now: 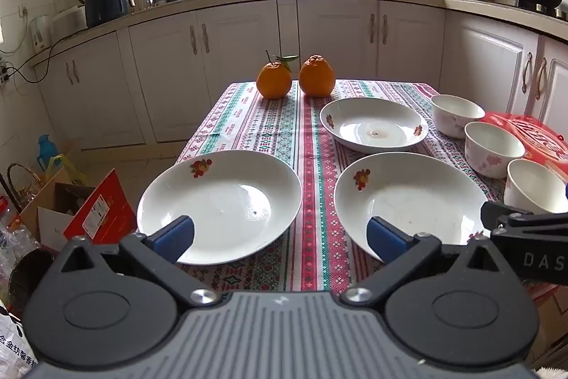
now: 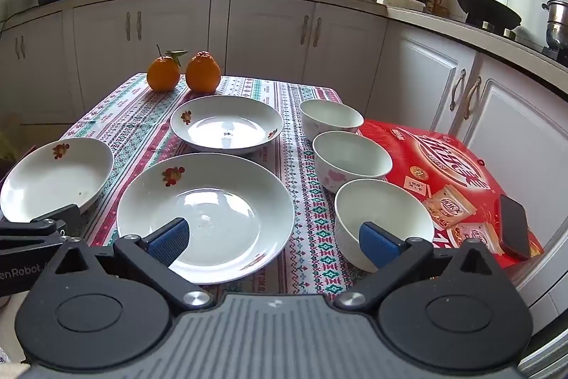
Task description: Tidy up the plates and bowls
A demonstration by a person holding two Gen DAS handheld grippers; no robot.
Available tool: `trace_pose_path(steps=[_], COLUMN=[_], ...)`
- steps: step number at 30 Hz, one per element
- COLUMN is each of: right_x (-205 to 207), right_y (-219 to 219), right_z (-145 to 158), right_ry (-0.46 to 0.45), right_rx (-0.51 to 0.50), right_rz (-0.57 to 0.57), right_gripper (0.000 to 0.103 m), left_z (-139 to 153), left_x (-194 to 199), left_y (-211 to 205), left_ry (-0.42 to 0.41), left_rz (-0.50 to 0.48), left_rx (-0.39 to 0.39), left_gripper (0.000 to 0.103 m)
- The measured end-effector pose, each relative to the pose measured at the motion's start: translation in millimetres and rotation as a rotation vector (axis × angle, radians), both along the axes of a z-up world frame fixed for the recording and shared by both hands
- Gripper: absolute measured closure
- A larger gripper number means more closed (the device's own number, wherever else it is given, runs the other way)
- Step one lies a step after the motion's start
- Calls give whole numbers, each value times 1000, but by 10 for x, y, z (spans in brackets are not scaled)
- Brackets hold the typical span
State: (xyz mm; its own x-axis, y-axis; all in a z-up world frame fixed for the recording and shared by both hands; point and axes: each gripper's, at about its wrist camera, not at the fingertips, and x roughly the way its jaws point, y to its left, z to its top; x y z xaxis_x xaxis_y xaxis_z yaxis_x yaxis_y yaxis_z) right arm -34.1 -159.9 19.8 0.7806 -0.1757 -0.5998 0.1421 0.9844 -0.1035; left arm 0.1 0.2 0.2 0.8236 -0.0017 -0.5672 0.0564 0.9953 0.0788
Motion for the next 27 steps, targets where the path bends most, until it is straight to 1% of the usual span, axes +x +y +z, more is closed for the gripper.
trace_pose_path(steps=[15,19,27], right_x=[3,-28,-36], right_y=[-26,1,5], right_z=[-15,23,23], right_ry=[0,-5,-9], right_rx=[-2,-7,-12], right_rz=[0,0,-1], right_gripper=[0,0,0], left_z=[-4,-4,-9], left_x=[-40,19,28], left_y=[-56,5,-7], left_ry=[-11,-8,-11], left_rz=[1,1,1], left_rx=[2,4,5], left_gripper=[1,1,1])
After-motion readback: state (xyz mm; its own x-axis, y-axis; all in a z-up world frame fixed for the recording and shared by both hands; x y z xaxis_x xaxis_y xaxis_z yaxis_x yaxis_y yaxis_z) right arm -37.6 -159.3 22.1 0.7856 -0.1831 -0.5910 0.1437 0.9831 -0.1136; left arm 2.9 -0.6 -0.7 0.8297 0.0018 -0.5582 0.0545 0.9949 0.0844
